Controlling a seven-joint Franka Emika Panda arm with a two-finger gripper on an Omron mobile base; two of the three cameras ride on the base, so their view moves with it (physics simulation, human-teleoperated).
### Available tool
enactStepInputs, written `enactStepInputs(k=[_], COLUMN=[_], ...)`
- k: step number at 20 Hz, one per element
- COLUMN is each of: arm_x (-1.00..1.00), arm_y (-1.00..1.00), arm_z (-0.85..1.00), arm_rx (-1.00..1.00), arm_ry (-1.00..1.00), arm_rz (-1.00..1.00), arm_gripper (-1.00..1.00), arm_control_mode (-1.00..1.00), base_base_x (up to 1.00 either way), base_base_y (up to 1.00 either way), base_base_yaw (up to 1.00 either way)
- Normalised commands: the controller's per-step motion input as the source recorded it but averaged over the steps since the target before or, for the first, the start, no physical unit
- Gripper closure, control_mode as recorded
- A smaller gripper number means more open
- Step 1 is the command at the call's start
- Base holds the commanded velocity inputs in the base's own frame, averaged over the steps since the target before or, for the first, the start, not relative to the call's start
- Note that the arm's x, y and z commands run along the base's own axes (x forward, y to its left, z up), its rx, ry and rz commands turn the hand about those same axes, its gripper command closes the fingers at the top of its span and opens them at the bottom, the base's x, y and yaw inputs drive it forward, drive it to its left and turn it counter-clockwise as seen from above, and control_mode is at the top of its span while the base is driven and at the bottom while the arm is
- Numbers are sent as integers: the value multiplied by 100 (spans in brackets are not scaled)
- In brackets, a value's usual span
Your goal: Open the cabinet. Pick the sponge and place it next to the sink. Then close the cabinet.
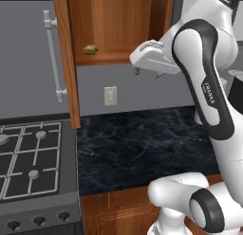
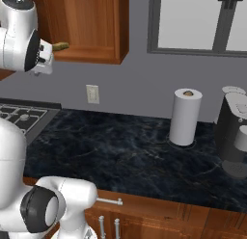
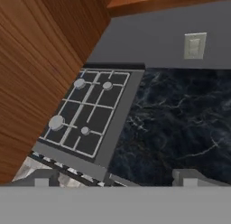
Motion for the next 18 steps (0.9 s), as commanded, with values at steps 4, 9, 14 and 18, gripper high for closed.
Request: enactStepInputs(k=[4, 9, 14, 18], arm_x=[11, 8, 34, 44], arm_y=[0, 0, 0, 0], arm_z=[0, -10, 0, 0], arm_rx=[-2, 0, -3, -8], arm_ry=[-5, -22, -22, -10], arm_rz=[-6, -5, -6, -7], arm_gripper=[-100, -100, -100, -100], arm_control_mode=[-100, -100, -100, -100], base_base_x=[0, 0, 0, 0], base_base_y=[0, 0, 0, 0], base_base_yaw=[0, 0, 0, 0])
